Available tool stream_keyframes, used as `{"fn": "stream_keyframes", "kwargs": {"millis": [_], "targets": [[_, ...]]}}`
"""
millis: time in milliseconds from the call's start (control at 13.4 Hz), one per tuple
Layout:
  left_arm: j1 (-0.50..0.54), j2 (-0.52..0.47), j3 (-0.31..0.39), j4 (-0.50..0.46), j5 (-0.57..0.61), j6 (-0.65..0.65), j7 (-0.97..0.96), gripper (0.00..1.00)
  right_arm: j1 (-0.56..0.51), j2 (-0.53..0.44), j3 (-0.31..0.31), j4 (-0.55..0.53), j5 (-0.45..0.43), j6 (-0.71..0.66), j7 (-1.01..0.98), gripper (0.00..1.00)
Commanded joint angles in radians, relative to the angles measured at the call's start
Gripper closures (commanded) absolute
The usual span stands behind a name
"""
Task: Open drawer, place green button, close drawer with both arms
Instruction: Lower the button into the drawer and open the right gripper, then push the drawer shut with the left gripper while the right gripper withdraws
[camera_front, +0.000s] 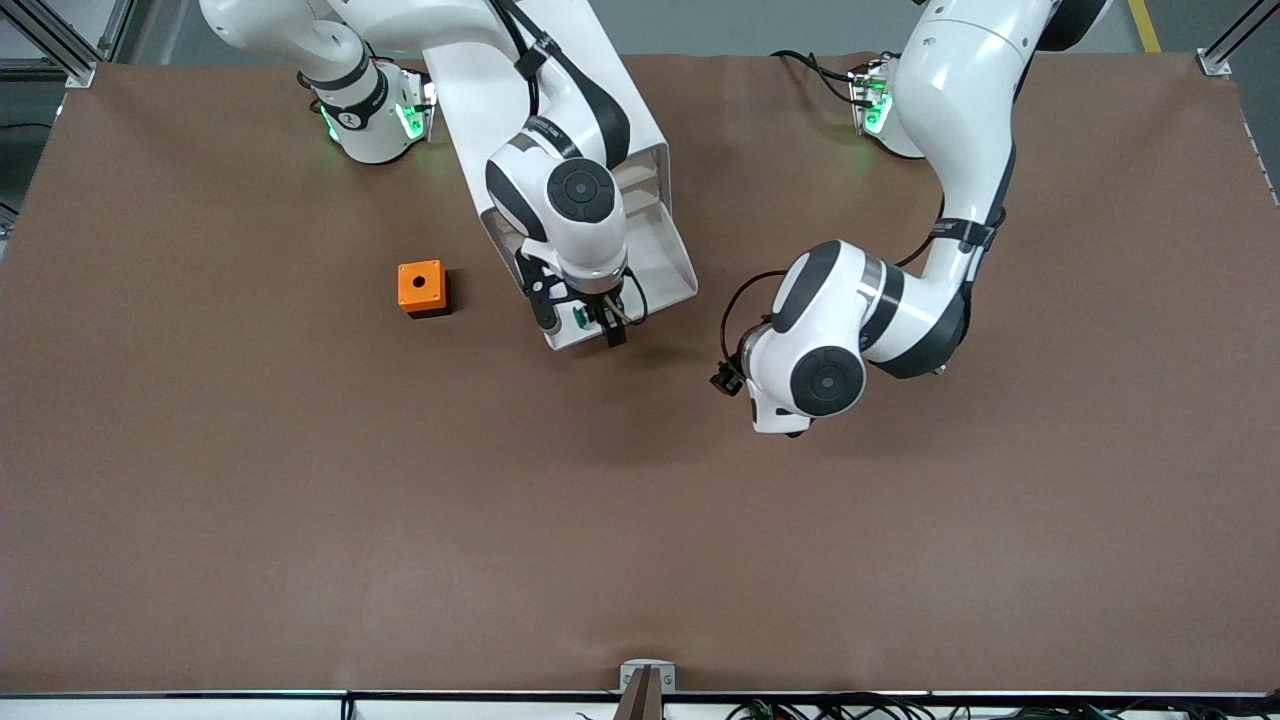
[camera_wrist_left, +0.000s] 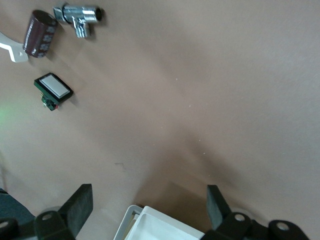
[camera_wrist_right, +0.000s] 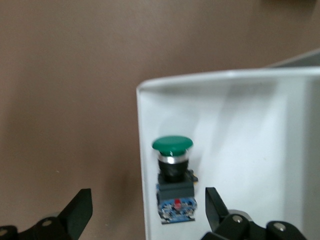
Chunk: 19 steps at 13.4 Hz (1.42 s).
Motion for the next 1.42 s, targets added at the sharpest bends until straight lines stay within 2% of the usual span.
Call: {"fn": "stream_keyframes", "kwargs": {"millis": [0, 150, 599, 899, 1048, 1348], "targets": [[-0.035, 0.037, 0.003, 0.001, -0.013, 0.067, -0.006, 0.0, -0.066, -0.029, 0.008, 0.043, -0.021, -0.083, -0.121, 0.0], [-0.078, 0.057, 0.004, 0.0, -0.011, 0.133, -0.006, 0.0, -0.135, -0.048, 0.008, 0.083, -0.018, -0.166, -0.248, 0.0], [-0.173, 0.092, 0.004, -0.008, -0.011, 0.265, -0.003, 0.0, -0.342, -0.132, 0.013, 0.108, 0.017, -0.246, -0.676, 0.0], [-0.234, 0.114, 0.003, -0.012, -0.013, 0.288, -0.001, 0.0, -0.491, -0.224, 0.01, 0.108, 0.079, -0.34, -0.994, 0.0], [-0.276, 0.129, 0.003, -0.012, -0.016, 0.357, -0.001, 0.0, -0.554, -0.261, 0.01, 0.108, 0.08, -0.357, -1.094, 0.0], [-0.339, 0.132, 0.001, -0.02, -0.028, 0.37, -0.004, 0.0, -0.644, -0.301, 0.01, 0.105, 0.079, -0.36, -1.252, 0.0]]}}
